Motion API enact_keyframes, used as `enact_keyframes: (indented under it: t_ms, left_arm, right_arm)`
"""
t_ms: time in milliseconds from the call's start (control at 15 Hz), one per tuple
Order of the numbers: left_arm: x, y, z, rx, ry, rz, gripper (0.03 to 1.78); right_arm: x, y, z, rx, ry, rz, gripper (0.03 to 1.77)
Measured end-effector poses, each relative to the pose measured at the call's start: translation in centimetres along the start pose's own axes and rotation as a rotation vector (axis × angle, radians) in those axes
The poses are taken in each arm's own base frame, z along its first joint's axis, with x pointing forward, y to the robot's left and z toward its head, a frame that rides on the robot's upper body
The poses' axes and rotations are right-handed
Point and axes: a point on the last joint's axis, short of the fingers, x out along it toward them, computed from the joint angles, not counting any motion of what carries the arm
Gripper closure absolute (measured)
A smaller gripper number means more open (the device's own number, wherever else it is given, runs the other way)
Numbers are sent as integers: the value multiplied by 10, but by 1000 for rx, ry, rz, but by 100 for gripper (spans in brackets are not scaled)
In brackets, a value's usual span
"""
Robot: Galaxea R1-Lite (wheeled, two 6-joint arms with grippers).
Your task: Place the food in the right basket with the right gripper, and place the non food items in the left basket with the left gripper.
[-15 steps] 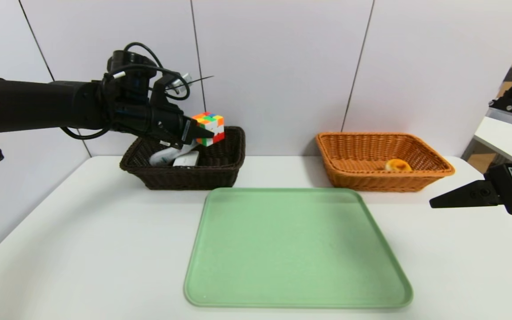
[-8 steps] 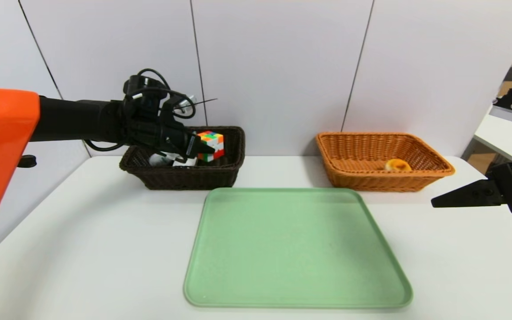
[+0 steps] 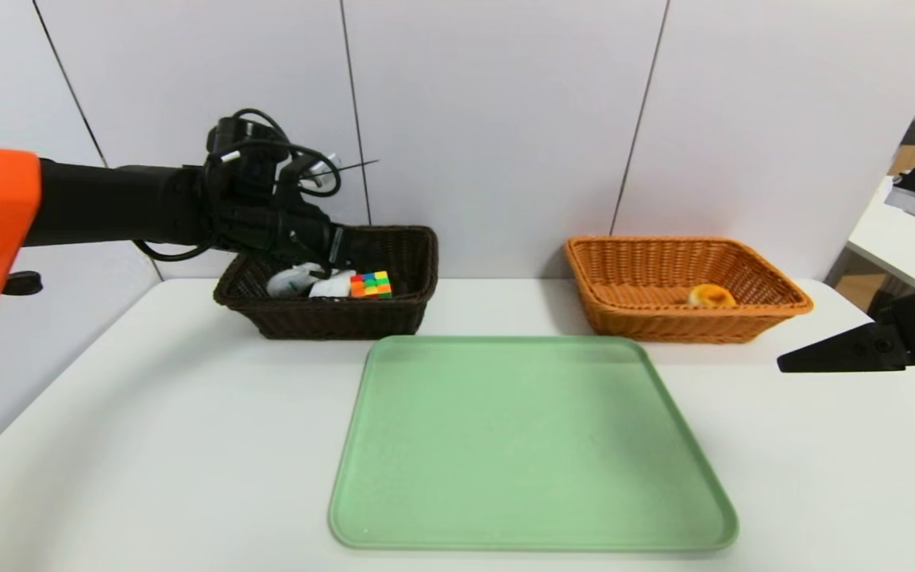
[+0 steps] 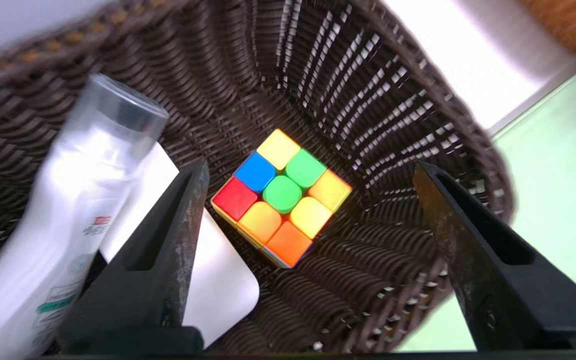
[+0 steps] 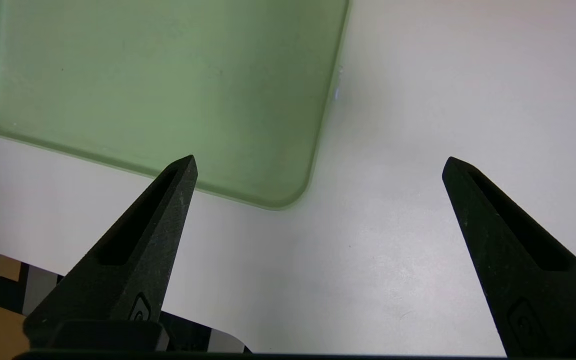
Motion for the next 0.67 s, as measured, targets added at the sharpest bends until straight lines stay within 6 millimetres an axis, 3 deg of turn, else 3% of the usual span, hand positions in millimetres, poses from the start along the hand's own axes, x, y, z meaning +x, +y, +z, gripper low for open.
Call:
enact_keyframes:
  t_ms: [400,667]
  left_arm:
    - [-74,-29,28,-104,-39,59,22]
    - [-137,-55,13,-154,18,189,17]
  right_arm:
    - [-20,3,-7,-11,-65,3,10]
    - [-45,7,-25,-31,-136,15,10]
